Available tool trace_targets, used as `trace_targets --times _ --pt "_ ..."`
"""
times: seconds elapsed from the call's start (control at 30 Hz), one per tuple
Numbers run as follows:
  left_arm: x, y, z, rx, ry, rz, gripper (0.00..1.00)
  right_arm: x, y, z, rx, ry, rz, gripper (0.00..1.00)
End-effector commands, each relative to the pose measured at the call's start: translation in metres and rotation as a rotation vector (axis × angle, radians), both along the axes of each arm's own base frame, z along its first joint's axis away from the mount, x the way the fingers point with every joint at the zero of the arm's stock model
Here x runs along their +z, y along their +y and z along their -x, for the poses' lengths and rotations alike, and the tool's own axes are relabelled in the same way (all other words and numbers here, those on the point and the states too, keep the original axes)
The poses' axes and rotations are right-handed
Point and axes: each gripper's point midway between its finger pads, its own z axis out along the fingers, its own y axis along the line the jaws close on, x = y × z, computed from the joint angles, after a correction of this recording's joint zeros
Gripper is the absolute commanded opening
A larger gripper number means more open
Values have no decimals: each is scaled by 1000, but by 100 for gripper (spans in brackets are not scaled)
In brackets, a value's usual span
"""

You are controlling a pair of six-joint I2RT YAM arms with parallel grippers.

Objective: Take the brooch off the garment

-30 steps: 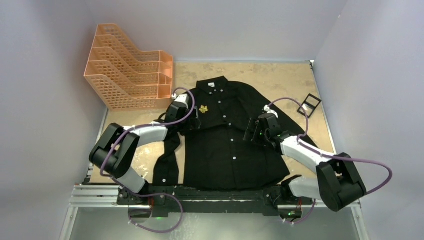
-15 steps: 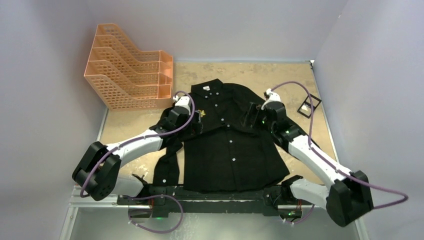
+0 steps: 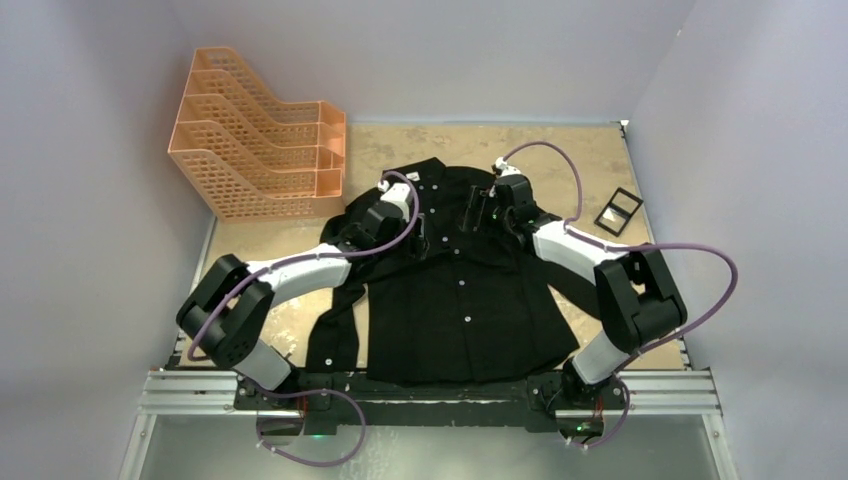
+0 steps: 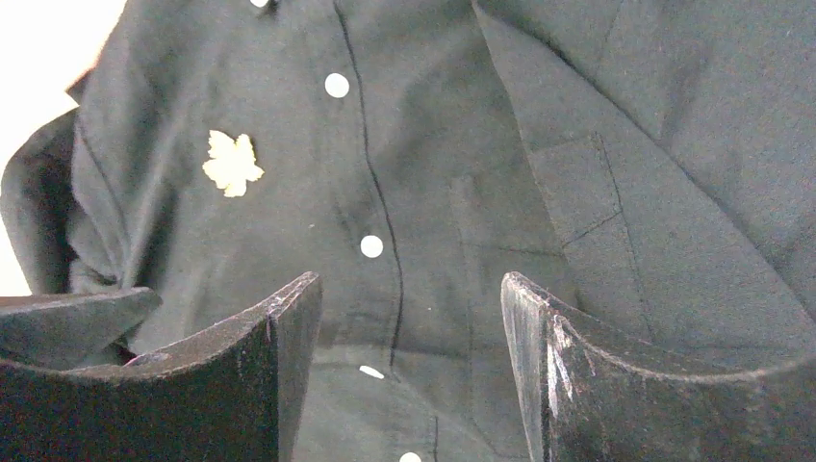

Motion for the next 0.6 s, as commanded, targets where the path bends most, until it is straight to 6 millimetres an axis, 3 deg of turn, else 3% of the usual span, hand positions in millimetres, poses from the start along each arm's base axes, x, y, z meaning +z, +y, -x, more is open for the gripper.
trace_targets --times 0.0,0.27,0.57 --pt "-16 -20 10 -90 33 -6 66 -8 -2 -5 -15 1 -3 71" --pt "-63 -19 54 -157 155 -61 66 -51 -24 30 -52 105 35 73" --pt "-87 -10 101 -189 226 -98 66 -76 -49 76 -93 182 64 74"
